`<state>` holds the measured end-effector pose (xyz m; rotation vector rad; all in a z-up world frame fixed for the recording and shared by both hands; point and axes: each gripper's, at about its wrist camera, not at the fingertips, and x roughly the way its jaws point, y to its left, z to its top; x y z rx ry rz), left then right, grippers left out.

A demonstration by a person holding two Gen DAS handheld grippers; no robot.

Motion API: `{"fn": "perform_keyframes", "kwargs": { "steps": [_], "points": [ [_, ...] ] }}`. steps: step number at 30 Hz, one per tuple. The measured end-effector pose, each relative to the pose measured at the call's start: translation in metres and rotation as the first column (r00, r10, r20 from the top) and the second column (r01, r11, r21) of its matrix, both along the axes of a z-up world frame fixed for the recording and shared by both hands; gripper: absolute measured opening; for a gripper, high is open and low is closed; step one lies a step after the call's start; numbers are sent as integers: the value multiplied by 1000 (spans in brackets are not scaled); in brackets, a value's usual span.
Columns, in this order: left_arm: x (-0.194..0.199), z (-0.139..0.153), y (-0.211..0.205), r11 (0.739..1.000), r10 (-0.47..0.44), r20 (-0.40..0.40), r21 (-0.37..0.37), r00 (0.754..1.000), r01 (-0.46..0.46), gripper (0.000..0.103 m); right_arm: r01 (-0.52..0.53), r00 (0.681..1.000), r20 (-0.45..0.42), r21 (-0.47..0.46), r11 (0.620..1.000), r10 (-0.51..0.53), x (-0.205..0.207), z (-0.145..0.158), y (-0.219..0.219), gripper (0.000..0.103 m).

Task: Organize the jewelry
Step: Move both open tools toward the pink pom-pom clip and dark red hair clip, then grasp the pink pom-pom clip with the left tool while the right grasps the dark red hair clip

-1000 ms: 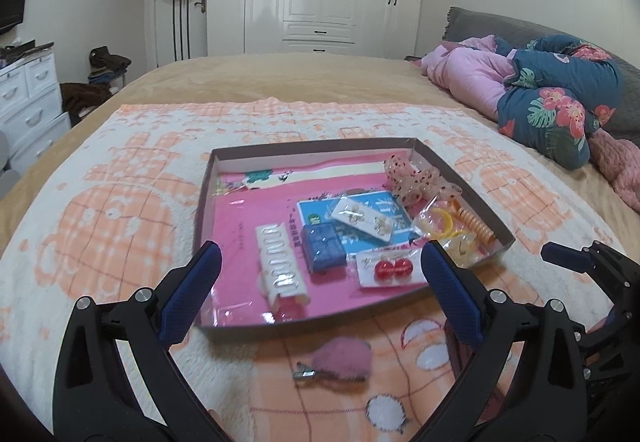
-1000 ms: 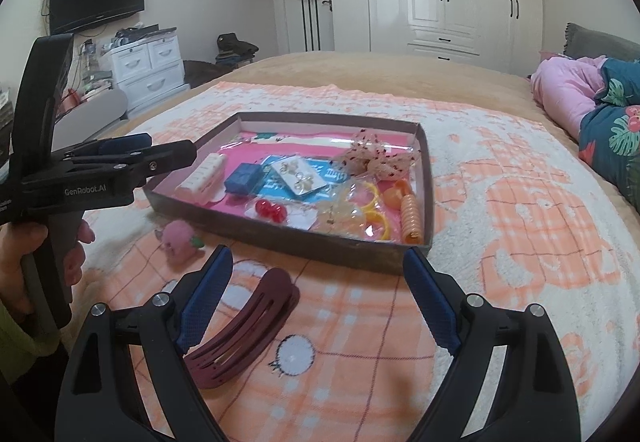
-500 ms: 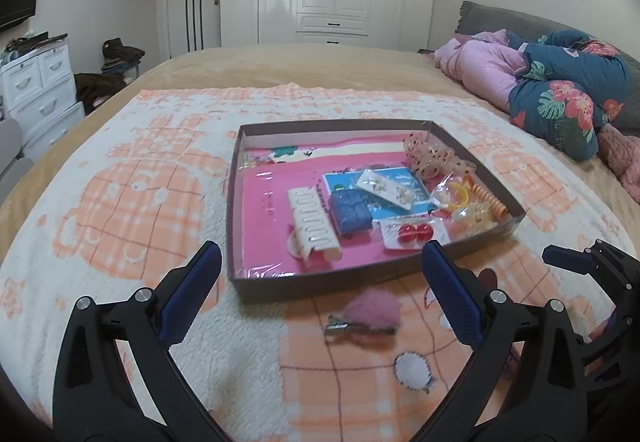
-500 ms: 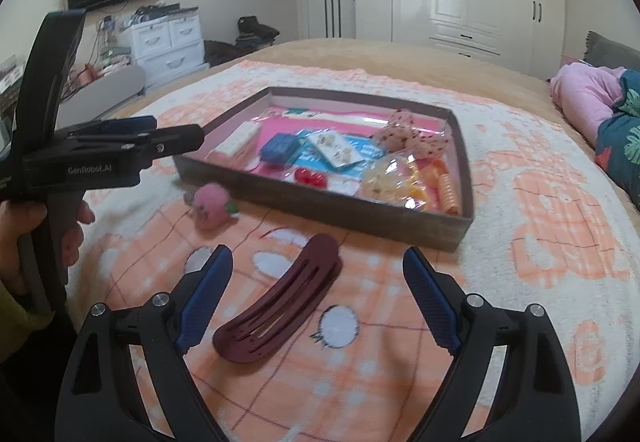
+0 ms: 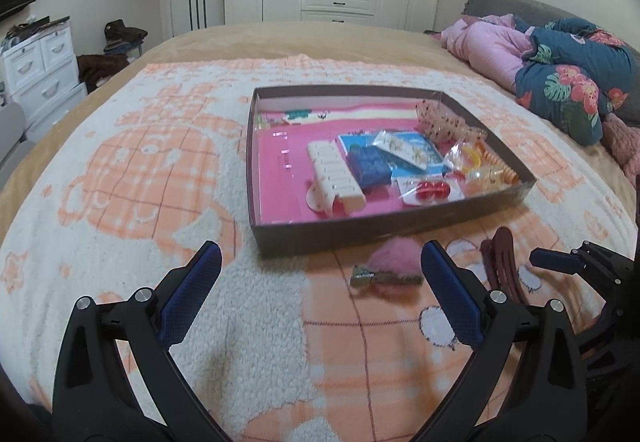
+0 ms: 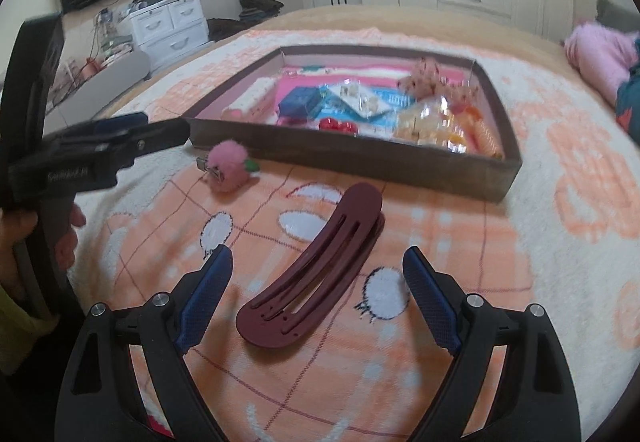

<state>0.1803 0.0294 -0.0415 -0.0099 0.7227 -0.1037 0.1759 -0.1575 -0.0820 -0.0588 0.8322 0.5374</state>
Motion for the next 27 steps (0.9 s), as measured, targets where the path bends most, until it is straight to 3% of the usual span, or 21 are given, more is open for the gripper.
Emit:
{"fn": "perform_keyframes", "kwargs": {
  "steps": [5,10,14,15,23,27],
  "points": [
    [3,-8,-4,1000,-16,-21,-16,1000,16,91,16,999,-35,16,1000,-16,1,-9,3,82],
    [7,-16,-12,998,-60,-42,-31,997,59,91,-23,1000,1,-37,999,23,-6,-13,16,62],
    [13,-23,-18,996,-81,-60,-36,995,79,91,-58,998,13,-46,997,58,-12,-12,19,35],
    [15,-25,-20,996,-88,-64,-39,994,86,91,-62,998,14,-46,997,63,-13,-12,19,33],
    [26,-34,-26,991,-123,-102,-72,987,116,91,-69,997,17,-51,996,70,-23,-6,15,32],
    [29,-38,-32,988,-145,-120,-65,982,138,68,-44,999,21,-47,998,45,-26,-2,7,32]
  ]
}}
